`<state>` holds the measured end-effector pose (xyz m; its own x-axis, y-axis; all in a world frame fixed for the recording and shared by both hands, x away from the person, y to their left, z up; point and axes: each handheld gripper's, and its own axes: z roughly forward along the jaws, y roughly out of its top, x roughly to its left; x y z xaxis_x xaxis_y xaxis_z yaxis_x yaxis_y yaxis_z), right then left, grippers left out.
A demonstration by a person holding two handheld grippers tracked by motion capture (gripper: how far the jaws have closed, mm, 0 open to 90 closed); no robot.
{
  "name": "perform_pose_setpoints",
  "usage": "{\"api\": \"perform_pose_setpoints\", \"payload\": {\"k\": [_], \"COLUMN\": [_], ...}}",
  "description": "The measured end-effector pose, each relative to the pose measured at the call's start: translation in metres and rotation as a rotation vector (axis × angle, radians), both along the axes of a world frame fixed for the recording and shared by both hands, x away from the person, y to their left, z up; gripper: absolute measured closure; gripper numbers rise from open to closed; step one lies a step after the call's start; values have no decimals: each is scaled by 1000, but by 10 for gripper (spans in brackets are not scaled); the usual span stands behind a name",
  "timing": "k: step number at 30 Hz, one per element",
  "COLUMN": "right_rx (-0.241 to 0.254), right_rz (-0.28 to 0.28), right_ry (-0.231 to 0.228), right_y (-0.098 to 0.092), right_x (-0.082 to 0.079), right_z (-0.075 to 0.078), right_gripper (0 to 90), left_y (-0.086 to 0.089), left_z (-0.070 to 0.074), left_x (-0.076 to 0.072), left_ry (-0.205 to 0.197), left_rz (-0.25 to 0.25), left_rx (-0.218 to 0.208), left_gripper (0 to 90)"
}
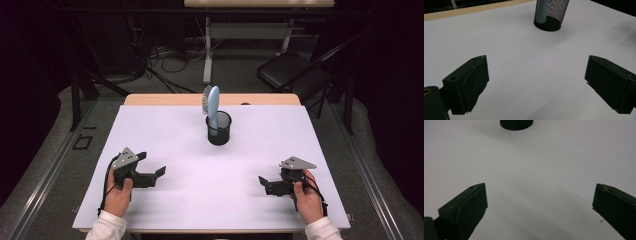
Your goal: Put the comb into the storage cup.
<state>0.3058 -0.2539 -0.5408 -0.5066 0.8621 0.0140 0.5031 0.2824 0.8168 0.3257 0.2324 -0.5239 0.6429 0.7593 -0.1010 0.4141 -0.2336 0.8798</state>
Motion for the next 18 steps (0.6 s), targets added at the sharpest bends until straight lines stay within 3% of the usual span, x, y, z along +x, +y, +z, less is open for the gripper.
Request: {"api": "perform_pose_setpoints", "payload": {"k": [18], "right_rx": [-8], "right_rz": [6], "right_ry": [9], "right_y": [2], "right_x": [0], "right_z": [-2], "right_gripper": [0], "left_y": [-1], "left_z": [-3], "left_x": [0], "left_ry": [2], "left_rz": [-1], "left_rx": [3], "left_gripper": [57]}}
